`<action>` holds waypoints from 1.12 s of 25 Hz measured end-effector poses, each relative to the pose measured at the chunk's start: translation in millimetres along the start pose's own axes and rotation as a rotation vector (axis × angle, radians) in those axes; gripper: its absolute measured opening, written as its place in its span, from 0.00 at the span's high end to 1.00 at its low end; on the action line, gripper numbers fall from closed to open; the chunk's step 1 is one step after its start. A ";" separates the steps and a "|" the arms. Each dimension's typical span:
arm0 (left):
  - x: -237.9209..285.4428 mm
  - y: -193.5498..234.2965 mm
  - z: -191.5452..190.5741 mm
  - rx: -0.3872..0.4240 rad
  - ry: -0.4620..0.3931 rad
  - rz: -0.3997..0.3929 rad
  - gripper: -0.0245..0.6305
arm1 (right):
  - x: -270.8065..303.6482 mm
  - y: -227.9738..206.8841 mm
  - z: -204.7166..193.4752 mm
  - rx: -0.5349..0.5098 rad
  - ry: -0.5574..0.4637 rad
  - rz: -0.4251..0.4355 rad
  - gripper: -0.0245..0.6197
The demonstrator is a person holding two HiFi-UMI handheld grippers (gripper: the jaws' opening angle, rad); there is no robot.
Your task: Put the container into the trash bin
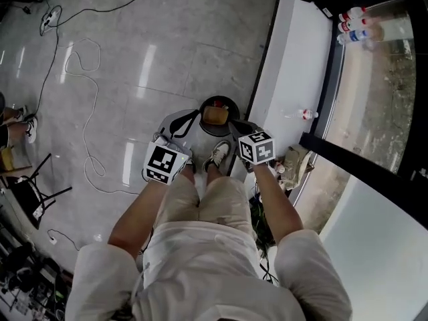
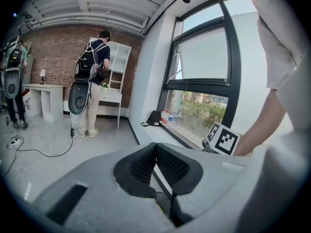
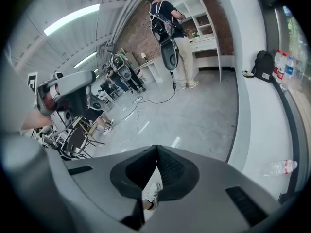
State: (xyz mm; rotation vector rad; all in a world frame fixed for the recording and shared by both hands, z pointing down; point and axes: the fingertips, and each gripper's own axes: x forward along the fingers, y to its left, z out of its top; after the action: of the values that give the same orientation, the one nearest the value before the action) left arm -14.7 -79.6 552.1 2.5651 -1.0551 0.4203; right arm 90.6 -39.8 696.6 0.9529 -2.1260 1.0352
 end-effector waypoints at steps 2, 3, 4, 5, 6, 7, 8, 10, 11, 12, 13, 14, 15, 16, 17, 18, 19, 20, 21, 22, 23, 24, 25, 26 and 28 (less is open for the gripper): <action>-5.5 -4.2 16.6 0.009 -0.007 -0.003 0.94 | -17.2 6.3 11.4 0.004 -0.026 0.000 0.96; -8.1 -6.5 25.0 0.014 -0.013 -0.004 0.94 | -25.4 10.5 16.5 -0.013 -0.031 0.002 0.96; -10.6 -9.1 33.1 0.020 -0.020 -0.006 0.94 | -33.3 14.8 21.2 -0.038 -0.032 0.002 0.96; -13.1 -12.0 40.8 0.026 -0.026 -0.008 0.94 | -40.9 18.5 25.8 -0.062 -0.035 0.002 0.96; -15.3 -15.0 48.3 0.031 -0.032 -0.010 0.94 | -48.4 21.2 30.9 -0.077 -0.042 0.001 0.96; -17.5 -18.2 55.4 0.037 -0.037 -0.012 0.94 | -56.1 22.9 36.4 -0.079 -0.056 -0.001 0.96; -19.8 -21.4 62.4 0.043 -0.043 -0.013 0.94 | -64.0 23.8 42.4 -0.070 -0.073 -0.003 0.96; -26.5 -27.1 78.3 0.057 -0.061 -0.019 0.94 | -79.0 25.9 55.0 -0.034 -0.114 -0.006 0.96; -31.0 -28.9 87.3 0.065 -0.073 -0.021 0.94 | -85.9 27.9 61.7 -0.014 -0.133 -0.004 0.96; -35.9 -29.8 96.2 0.073 -0.085 -0.020 0.94 | -92.9 30.1 69.5 0.002 -0.152 0.001 0.96; -40.6 -29.9 105.4 0.080 -0.101 -0.016 0.94 | -100.2 31.8 79.0 0.010 -0.170 0.004 0.96; -45.0 -29.2 115.7 0.084 -0.121 -0.009 0.94 | -108.0 32.6 90.2 0.012 -0.191 0.003 0.96; -49.3 -28.1 126.0 0.088 -0.142 -0.002 0.94 | -116.4 32.9 102.7 0.011 -0.216 0.000 0.96; -53.4 -27.1 135.3 0.092 -0.159 0.006 0.94 | -125.5 33.2 115.5 0.011 -0.244 -0.002 0.96; -57.6 -26.7 143.8 0.096 -0.172 0.013 0.94 | -135.4 34.1 128.0 0.009 -0.273 -0.003 0.96; -61.8 -26.7 151.9 0.102 -0.184 0.018 0.94 | -146.0 35.4 139.7 0.004 -0.299 -0.005 0.96; -66.1 -26.8 160.2 0.109 -0.197 0.024 0.94 | -156.9 37.5 151.0 -0.007 -0.324 -0.006 0.96; -70.3 -26.8 169.0 0.118 -0.212 0.028 0.94 | -167.7 40.3 162.0 -0.021 -0.349 -0.005 0.96; -74.9 -26.8 178.6 0.129 -0.230 0.033 0.94 | -178.5 43.8 172.9 -0.037 -0.375 -0.001 0.96; -79.9 -26.9 189.0 0.141 -0.251 0.037 0.94 | -189.6 47.9 183.7 -0.052 -0.402 0.003 0.96; -85.5 -27.1 200.2 0.153 -0.273 0.040 0.94 | -201.3 52.4 194.1 -0.066 -0.429 0.006 0.96; -91.5 -27.2 211.7 0.165 -0.295 0.043 0.94 | -213.8 57.0 204.2 -0.078 -0.458 0.005 0.96; -97.6 -27.3 223.0 0.174 -0.318 0.046 0.94 | -227.5 61.3 214.1 -0.086 -0.490 0.001 0.96; -103.2 -27.1 233.8 0.181 -0.340 0.050 0.94 | -242.0 65.1 223.5 -0.090 -0.527 -0.006 0.96; -112.9 -26.6 252.8 0.191 -0.382 0.058 0.94 | -271.5 71.4 239.8 -0.091 -0.602 -0.017 0.96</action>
State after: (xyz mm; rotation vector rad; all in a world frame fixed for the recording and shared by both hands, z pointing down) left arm -36.6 -95.9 275.3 2.8639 -1.2720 0.0421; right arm 144.6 -113.4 338.9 1.3608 -2.6069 0.6847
